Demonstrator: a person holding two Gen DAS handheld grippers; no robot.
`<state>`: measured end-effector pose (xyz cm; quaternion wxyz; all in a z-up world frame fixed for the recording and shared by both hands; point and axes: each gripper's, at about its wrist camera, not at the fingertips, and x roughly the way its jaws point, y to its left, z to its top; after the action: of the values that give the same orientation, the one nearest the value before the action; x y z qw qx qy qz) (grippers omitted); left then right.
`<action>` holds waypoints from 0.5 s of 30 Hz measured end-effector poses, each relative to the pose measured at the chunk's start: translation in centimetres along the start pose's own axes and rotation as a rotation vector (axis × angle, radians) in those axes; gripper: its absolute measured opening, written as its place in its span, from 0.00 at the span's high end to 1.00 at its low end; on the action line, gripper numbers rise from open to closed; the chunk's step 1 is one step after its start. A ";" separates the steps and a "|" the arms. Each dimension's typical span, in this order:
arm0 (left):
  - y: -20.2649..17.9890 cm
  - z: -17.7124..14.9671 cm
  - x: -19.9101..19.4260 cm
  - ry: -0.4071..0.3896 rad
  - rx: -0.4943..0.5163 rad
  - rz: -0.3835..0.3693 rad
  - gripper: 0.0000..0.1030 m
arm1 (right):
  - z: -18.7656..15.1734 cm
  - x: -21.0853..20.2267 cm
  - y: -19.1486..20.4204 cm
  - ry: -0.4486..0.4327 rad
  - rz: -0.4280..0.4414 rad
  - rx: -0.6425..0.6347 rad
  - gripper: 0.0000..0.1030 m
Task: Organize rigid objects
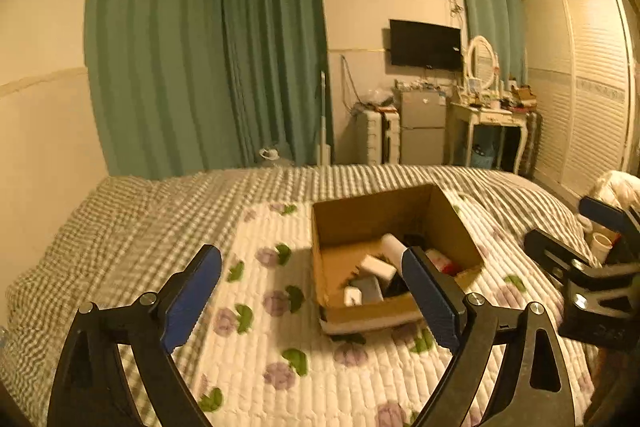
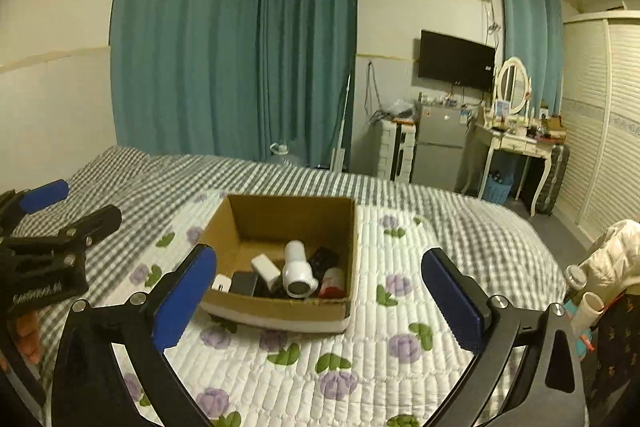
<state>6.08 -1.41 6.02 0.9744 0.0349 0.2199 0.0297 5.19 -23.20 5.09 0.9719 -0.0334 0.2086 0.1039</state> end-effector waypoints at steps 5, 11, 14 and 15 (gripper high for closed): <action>-1.0 -1.3 0.6 0.046 0.016 -0.012 0.09 | -0.7 0.9 -0.3 0.022 0.003 0.023 0.00; -1.3 -2.1 0.7 0.065 0.030 -0.005 0.09 | -1.3 1.5 0.1 0.055 0.005 0.008 0.00; -1.4 -2.0 0.7 0.061 0.031 -0.002 0.09 | -1.3 1.2 0.4 0.053 0.001 -0.008 0.00; -1.3 -1.9 0.7 0.063 0.028 -0.004 0.09 | -1.4 1.1 0.4 0.053 0.002 -0.010 0.00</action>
<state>5.94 -2.55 3.88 0.9665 0.0473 0.2508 0.0258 5.51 -22.74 3.39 0.9658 -0.0410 0.2337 0.1048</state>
